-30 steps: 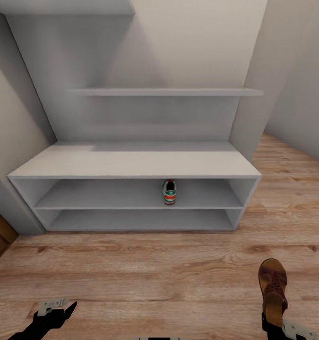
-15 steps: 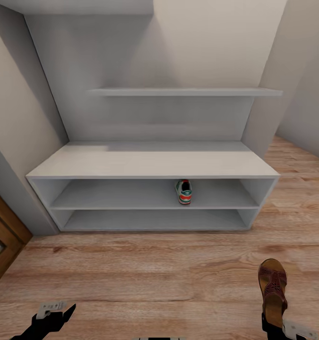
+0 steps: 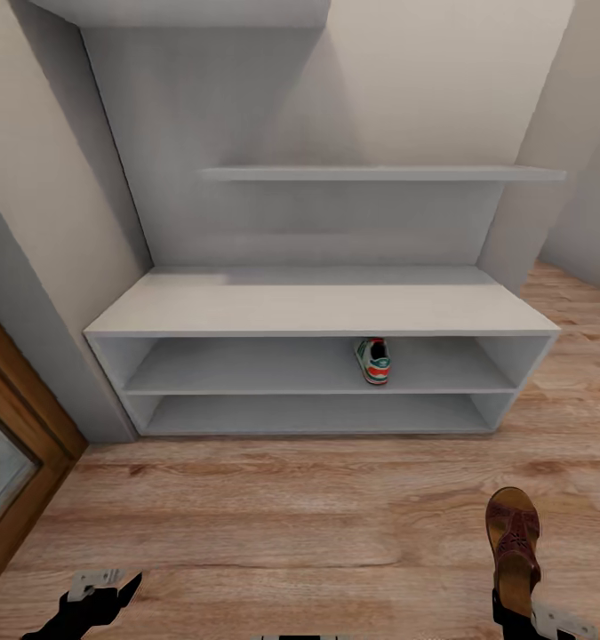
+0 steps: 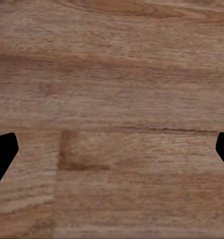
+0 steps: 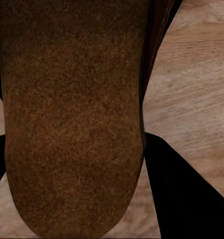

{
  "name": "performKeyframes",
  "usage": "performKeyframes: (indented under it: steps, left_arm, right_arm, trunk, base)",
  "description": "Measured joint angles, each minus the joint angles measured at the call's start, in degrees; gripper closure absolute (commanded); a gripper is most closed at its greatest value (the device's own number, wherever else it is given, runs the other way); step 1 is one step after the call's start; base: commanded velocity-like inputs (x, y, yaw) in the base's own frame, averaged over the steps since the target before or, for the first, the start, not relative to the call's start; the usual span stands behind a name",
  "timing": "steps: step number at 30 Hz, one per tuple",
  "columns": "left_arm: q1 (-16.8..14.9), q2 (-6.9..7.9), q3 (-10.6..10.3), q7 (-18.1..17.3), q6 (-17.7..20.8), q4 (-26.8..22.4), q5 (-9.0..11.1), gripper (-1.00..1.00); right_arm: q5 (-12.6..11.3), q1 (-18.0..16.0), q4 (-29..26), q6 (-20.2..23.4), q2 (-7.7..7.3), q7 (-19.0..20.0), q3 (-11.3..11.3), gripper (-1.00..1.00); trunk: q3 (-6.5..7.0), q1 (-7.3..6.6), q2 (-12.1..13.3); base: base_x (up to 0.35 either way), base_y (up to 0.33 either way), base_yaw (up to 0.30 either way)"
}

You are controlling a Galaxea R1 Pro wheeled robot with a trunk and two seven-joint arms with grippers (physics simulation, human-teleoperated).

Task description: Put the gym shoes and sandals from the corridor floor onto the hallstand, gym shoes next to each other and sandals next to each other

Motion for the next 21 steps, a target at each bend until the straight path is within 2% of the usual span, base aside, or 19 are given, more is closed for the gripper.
performKeyframes:
  steps: [13, 21]
  left_arm:
    - [-0.06, -0.14, 0.0, 0.03, -0.16, -0.37, 0.15, -1.0]
    - [-0.06, -0.45, -0.14, 0.04, -0.33, -0.49, 0.13, -1.0]
  right_arm:
    - [-0.02, 0.0, 0.0, -0.02, 0.04, 0.0, 0.07, 1.0]
    - [0.02, 0.0, -0.02, -0.02, 0.21, 0.0, 0.05, 1.0]
  trunk:
    - [0.0, 0.0, 0.0]
    - [0.0, 0.0, 0.0]
  base:
    - [-0.059, 0.297, 0.0]
    - [-0.001, 0.072, 0.0]
